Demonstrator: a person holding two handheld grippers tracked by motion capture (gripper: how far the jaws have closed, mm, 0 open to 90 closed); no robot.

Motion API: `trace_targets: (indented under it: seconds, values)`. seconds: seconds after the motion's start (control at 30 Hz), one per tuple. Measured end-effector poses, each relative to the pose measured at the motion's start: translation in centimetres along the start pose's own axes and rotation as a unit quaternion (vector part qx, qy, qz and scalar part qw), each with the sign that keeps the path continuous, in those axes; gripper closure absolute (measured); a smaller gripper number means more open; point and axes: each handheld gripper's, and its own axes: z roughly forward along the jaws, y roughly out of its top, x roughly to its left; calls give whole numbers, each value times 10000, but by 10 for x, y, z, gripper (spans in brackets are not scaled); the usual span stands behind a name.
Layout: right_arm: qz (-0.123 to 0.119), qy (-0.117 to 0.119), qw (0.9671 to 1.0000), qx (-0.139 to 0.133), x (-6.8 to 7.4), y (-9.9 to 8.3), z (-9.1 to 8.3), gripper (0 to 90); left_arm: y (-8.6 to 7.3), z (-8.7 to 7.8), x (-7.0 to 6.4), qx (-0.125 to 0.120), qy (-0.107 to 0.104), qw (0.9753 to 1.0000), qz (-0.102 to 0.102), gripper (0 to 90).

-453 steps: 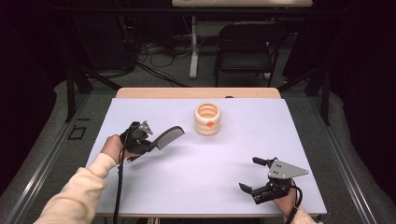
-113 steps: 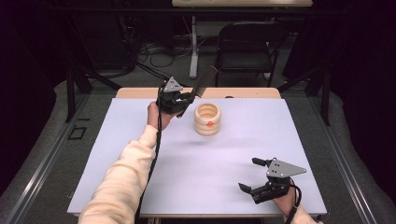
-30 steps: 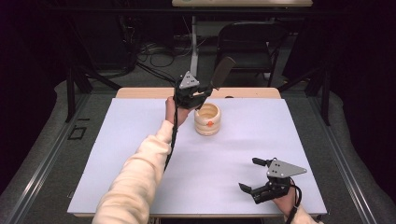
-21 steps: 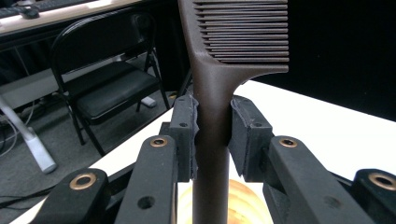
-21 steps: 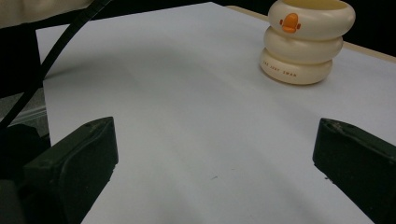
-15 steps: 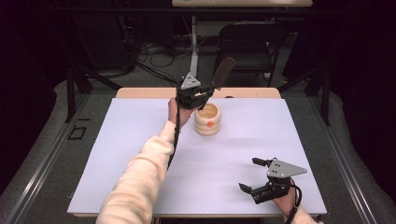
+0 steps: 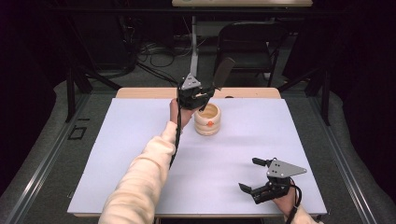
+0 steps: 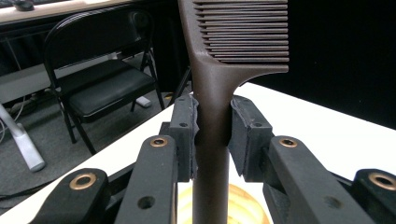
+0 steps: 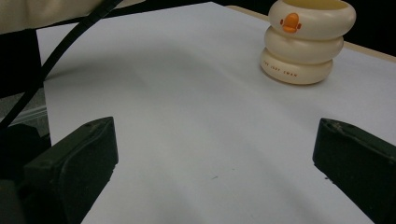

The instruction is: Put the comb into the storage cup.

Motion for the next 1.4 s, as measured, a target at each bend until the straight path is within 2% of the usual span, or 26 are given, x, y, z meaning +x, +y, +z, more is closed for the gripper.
trace_targets:
  seconds: [1.4]
  values:
    - [-3, 23, 10000, 31, 0, 0, 0, 0, -20, 12, 5, 54, -233, 9991, -353, 721]
